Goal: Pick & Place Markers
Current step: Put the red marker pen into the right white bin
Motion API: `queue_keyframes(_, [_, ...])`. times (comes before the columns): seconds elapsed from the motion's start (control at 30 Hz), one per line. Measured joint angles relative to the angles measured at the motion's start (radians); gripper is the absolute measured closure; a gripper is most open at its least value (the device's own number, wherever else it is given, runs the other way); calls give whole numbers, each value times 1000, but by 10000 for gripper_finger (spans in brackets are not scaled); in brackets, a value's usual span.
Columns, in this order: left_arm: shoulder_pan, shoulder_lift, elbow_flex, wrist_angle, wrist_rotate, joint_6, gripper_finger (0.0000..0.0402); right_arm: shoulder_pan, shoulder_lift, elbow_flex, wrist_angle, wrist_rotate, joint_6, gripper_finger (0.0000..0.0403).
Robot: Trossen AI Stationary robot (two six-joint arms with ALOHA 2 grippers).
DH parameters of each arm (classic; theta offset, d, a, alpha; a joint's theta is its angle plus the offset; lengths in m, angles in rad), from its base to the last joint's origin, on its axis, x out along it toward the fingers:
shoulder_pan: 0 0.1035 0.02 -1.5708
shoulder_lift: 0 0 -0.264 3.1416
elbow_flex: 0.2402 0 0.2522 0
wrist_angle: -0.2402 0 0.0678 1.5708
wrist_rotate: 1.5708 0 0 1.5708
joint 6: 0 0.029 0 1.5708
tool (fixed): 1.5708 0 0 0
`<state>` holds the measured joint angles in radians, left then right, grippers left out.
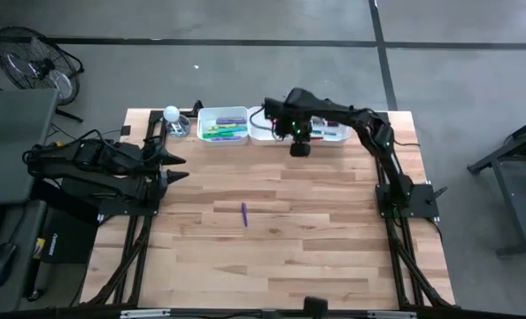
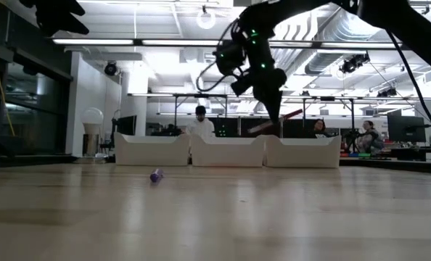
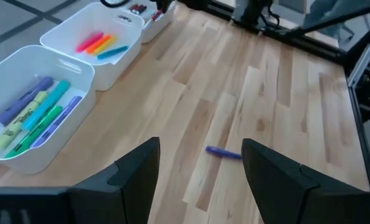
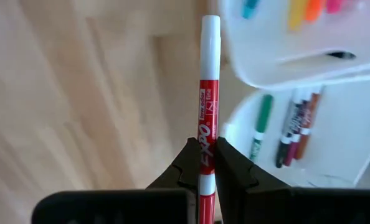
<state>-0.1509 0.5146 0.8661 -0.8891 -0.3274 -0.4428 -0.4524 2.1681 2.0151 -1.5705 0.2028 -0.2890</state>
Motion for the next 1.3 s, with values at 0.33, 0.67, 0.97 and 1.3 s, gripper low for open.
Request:
queue_keyframes(0.33, [0,0,0,-2,-50,-60,177,-215,0,0,41,-59,-143,388])
queue_keyframes(0.67, [0,0,0,6,-94,-123,177,-318,0,0,128,-174,-366,388])
queue_keyframes(0.97, [0,0,0,35,-135,-165,177,-432,0,0,137,-260,-426,388])
queue_keyframes(1.3, [0,15,0,65,-179,-164,177,-471,9,-1,133,-328,-473,388])
